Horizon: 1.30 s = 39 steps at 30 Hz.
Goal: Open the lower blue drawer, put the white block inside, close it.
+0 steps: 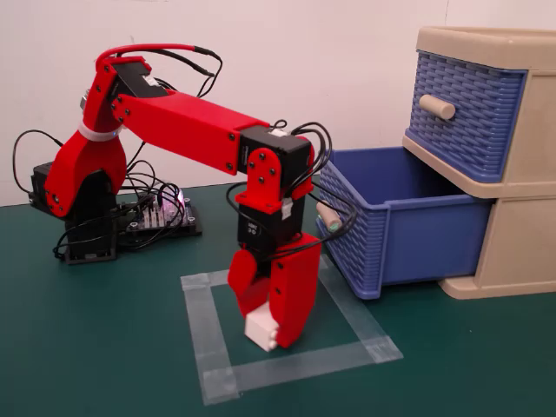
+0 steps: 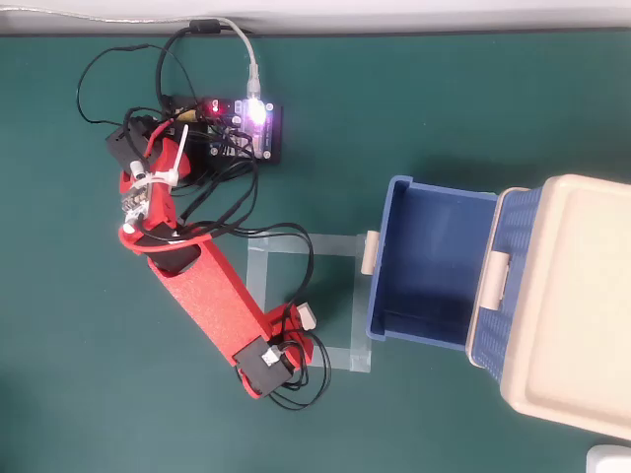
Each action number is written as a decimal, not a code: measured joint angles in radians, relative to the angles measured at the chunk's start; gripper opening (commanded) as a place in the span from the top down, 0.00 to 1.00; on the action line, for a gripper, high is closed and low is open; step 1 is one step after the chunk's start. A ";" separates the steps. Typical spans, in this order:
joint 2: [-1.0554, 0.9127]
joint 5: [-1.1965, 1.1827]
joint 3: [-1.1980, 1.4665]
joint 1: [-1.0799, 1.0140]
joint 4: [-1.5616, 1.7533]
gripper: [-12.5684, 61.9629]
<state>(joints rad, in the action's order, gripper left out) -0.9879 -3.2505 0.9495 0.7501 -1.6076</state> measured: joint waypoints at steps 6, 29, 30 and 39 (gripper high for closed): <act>-0.204 0.000 -0.163 0.018 -0.104 0.94; 0.029 -0.104 -0.699 0.520 0.018 0.37; 0.021 -0.104 -0.699 0.520 0.014 0.38; -0.239 -0.012 -0.548 0.522 -0.368 0.38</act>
<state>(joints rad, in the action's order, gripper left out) -1.2272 -3.2628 0.4019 1.2717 -1.9758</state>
